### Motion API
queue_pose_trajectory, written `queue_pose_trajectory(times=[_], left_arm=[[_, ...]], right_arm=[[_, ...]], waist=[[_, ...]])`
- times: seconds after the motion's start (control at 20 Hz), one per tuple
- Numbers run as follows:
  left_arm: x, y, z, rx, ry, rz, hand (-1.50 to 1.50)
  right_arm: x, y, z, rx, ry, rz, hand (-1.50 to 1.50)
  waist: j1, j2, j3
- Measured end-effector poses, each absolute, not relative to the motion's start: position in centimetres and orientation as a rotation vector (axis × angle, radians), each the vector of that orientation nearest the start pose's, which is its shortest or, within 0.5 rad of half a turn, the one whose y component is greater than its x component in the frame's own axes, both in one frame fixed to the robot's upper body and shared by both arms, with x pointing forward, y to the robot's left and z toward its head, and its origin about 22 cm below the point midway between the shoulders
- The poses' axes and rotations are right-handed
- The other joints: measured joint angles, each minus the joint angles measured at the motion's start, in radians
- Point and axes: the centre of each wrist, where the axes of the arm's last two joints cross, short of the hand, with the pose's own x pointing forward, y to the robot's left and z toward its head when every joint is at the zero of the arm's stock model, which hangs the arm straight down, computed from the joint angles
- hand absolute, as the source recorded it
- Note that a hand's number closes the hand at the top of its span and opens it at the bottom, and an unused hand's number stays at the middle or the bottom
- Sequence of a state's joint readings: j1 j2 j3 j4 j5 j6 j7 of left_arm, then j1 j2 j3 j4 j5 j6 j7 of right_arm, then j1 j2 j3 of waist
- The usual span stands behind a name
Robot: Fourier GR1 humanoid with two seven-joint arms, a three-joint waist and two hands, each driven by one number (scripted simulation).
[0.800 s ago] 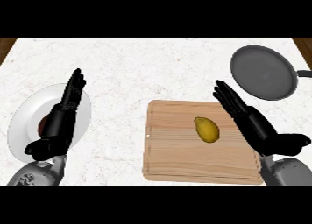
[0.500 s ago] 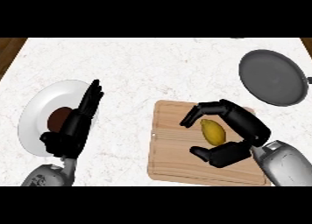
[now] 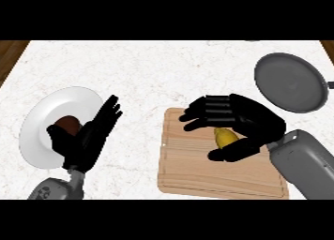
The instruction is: Pick the lemon from the cutting board and place it in the pan
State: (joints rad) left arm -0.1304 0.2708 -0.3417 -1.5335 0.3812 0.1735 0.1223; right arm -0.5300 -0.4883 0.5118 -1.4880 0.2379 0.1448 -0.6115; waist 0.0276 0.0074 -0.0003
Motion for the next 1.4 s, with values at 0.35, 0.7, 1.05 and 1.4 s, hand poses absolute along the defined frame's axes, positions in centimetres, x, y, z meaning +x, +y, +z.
queue_pose_trajectory(times=[0.35,0.7,1.05,1.4], left_arm=[[25.5,20.7,1.4,-0.22,-1.361,-0.096,0.0],[25.6,21.8,1.5,-0.211,-1.342,-0.073,0.0],[25.5,22.1,1.7,-0.215,-1.347,-0.075,0.0],[25.2,22.2,1.7,-0.218,-1.359,-0.077,0.0]], right_arm=[[31.6,-17.3,11.2,-0.131,-1.907,2.041,-1.5],[28.4,-14.0,10.8,-0.579,-1.491,2.456,-1.5],[23.4,-10.3,8.0,-0.855,-1.061,2.639,-1.5],[20.2,-9.0,4.8,-0.953,-0.912,2.612,-1.5]], waist=[[-0.016,-0.015,-0.003],[-0.037,-0.024,-0.004],[-0.038,-0.019,-0.002],[-0.03,-0.011,0.0]])
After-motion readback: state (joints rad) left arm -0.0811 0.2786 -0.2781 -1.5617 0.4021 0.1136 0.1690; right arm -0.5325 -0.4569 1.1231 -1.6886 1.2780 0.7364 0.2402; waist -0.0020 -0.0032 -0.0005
